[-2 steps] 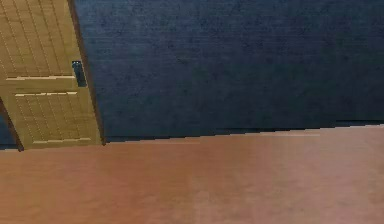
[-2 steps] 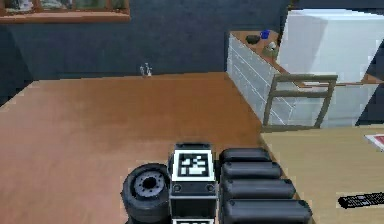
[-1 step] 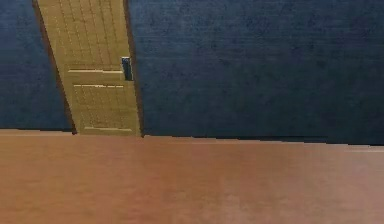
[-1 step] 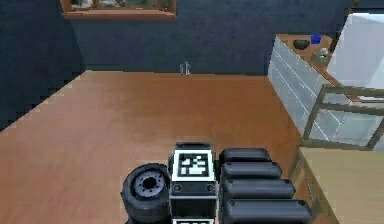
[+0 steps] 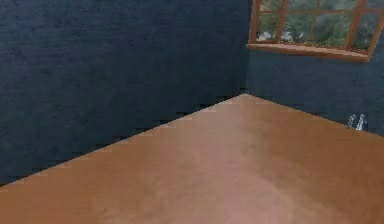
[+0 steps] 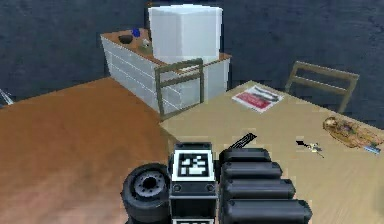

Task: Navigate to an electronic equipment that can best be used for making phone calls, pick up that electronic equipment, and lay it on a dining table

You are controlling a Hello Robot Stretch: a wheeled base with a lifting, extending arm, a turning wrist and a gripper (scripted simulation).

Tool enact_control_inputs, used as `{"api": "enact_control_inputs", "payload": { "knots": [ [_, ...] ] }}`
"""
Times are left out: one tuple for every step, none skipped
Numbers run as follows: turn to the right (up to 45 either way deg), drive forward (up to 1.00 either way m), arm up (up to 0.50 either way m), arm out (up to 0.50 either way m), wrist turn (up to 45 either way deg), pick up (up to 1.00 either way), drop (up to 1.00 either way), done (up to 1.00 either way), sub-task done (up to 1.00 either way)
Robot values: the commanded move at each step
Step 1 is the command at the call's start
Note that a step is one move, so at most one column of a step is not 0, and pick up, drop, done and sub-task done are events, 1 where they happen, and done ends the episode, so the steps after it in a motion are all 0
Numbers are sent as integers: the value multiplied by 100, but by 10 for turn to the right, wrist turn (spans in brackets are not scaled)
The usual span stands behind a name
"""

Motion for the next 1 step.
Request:
{"api": "enact_control_inputs", "payload": {
  "knots": [
    [450, 0, 0, 0, 0, 0, 0, 0, 0]
  ]
}}
